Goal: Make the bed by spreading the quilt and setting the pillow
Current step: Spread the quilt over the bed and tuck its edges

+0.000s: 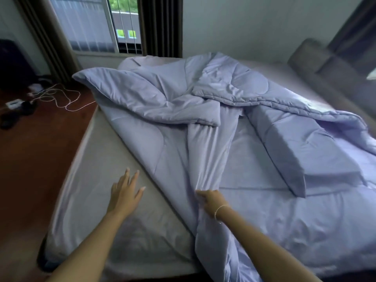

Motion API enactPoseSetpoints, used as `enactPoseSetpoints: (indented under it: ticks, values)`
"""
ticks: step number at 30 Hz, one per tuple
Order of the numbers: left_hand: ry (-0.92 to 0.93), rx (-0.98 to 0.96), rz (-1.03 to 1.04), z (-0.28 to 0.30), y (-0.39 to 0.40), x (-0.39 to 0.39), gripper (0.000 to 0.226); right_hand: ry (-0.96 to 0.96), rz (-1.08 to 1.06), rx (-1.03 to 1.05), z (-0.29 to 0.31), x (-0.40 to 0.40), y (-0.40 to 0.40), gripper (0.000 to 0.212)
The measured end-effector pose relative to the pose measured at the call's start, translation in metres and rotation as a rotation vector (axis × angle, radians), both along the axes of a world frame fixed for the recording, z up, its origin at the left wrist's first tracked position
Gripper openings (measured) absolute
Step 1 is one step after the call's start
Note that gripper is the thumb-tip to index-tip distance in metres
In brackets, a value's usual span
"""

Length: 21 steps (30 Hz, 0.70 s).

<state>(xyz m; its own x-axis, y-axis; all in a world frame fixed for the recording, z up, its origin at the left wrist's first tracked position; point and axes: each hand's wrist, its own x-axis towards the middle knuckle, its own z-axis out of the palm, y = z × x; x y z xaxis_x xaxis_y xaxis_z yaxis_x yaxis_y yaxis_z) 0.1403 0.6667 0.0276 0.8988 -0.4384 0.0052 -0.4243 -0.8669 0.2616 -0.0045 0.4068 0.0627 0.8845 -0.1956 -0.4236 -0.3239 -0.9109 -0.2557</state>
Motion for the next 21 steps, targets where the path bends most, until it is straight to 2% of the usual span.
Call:
enactPoseSetpoints:
  ticks: [3,5,8,11,14,17,21]
  values:
    - [0.070,0.016,-0.100,-0.001,-0.007,0.006,0.062,0.065,0.027,0.151,-0.004,-0.029,0.068,0.042]
    - [0.053,0.003,-0.140,-0.003,-0.017,0.007,0.061,0.097,0.031,0.252,-0.006,-0.049,0.104,0.038]
    - [0.089,0.019,-0.192,-0.011,-0.034,0.007,0.064,0.110,0.002,0.369,-0.016,-0.070,0.121,0.050]
    - [0.154,0.012,-0.196,-0.021,-0.054,0.008,0.069,0.133,-0.177,0.475,-0.028,-0.072,0.101,0.045]
    - [0.280,0.060,-0.119,-0.032,-0.081,0.004,0.078,0.050,-0.336,0.485,-0.035,-0.061,0.060,0.038]
    - [0.337,0.080,-0.039,-0.038,-0.115,0.006,0.090,-0.032,-0.474,0.449,-0.039,-0.050,0.024,0.035]
    - [0.305,0.054,0.014,-0.048,-0.160,0.020,0.099,-0.071,-0.510,0.336,-0.057,-0.044,-0.018,0.040]
